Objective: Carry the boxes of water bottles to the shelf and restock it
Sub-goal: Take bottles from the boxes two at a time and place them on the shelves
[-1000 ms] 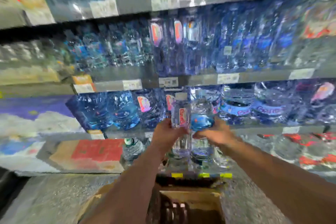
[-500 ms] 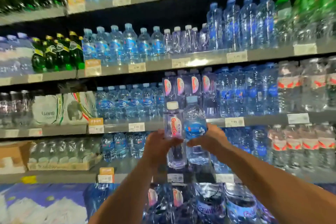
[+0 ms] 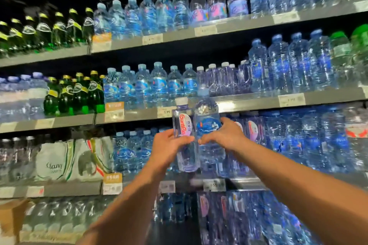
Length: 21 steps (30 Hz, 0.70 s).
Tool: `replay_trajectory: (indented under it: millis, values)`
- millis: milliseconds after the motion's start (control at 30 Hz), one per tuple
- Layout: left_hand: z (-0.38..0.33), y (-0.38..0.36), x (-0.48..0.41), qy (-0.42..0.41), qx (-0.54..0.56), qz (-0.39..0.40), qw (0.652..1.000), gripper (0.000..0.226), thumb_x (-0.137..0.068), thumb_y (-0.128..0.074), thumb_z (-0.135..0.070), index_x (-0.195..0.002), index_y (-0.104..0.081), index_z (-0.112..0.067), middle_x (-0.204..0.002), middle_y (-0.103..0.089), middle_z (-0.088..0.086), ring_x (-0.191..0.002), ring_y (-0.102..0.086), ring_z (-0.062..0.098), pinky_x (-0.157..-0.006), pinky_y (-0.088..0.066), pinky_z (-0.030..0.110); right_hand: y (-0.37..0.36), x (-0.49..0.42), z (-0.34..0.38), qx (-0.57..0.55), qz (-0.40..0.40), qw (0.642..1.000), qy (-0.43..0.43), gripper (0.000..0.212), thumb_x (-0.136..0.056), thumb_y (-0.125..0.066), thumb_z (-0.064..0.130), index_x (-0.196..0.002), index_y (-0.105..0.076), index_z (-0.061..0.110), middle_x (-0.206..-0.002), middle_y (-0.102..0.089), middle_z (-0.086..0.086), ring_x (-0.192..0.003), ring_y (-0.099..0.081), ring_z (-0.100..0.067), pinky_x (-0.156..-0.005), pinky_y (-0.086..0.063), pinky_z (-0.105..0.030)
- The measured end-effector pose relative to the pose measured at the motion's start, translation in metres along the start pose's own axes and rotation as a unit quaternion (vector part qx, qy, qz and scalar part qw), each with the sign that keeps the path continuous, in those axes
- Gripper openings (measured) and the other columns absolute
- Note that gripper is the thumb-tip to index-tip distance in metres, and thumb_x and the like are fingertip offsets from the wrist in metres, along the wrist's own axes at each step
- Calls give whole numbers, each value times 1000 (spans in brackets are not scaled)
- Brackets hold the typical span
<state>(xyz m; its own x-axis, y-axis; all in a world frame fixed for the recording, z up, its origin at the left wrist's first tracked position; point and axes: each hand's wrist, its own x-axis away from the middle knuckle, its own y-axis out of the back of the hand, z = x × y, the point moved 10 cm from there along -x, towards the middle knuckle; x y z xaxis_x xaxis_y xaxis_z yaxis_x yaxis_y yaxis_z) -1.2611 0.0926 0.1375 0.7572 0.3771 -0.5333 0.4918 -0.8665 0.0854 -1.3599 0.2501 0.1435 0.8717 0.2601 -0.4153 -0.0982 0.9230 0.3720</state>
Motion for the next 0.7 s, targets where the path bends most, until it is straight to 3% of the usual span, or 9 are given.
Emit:
replay_trajectory:
  millis: [100, 233, 367, 500, 600, 700]
  values:
    - [-11, 20, -42, -32, -8, -25, 999, 10, -71, -78, -6, -75, -69, -3, -49, -61, -10, -42, -52, -5, -51, -42, 13, -6, -30, 24, -14, -28, 999, 17, 80, -39, -91, 33, -109, -58, 15, -104, -67, -1, -93, -65, -21, -85, -55, -39]
    - [-28, 34, -84, -64, -3, -10, 998, 17, -74, -75, -3, -90, -70, -5, -78, -69, 4, -49, -60, -7, -48, -44, 7, -7, -62, 66, -52, -59, 995, 68, 69, -44, -92, 24, -103, -58, 16, -98, -69, -1, -88, -67, -20, -84, -55, -39]
    - [-38, 49, -114, -85, 26, -19, 996, 18, -74, -74, -3, -91, -70, -7, -79, -71, 3, -64, -67, 7, -55, -51, 14, 0, -90, 112, -76, -87, 986, 123, 64, -51, -91, 19, -105, -57, 16, -99, -68, 2, -87, -64, -15, -78, -54, -30]
    - [-40, 64, -134, -92, 23, -44, 995, 13, -74, -76, -7, -80, -67, -13, -87, -73, 10, -78, -69, 21, -65, -53, 24, -2, -120, 138, -90, -103, 979, 152, 73, -47, -92, 21, -108, -53, 13, -104, -65, -4, -95, -64, -23, -86, -54, -43]
    - [-36, 69, -144, -80, 27, -43, 995, 15, -74, -76, -7, -84, -67, -13, -90, -73, 7, -85, -69, 26, -81, -54, 37, -13, -142, 142, -91, -97, 979, 157, 70, -53, -91, 14, -110, -50, 10, -105, -63, -7, -97, -63, -24, -87, -53, -44]
    - [-31, 76, -153, -76, 19, -61, 995, 18, -74, -76, -9, -90, -68, -6, -90, -72, 10, -86, -68, 28, -79, -54, 37, -24, -163, 140, -83, -93, 979, 160, 71, -56, -90, 13, -113, -48, 11, -109, -61, -6, -100, -61, -25, -88, -52, -44]
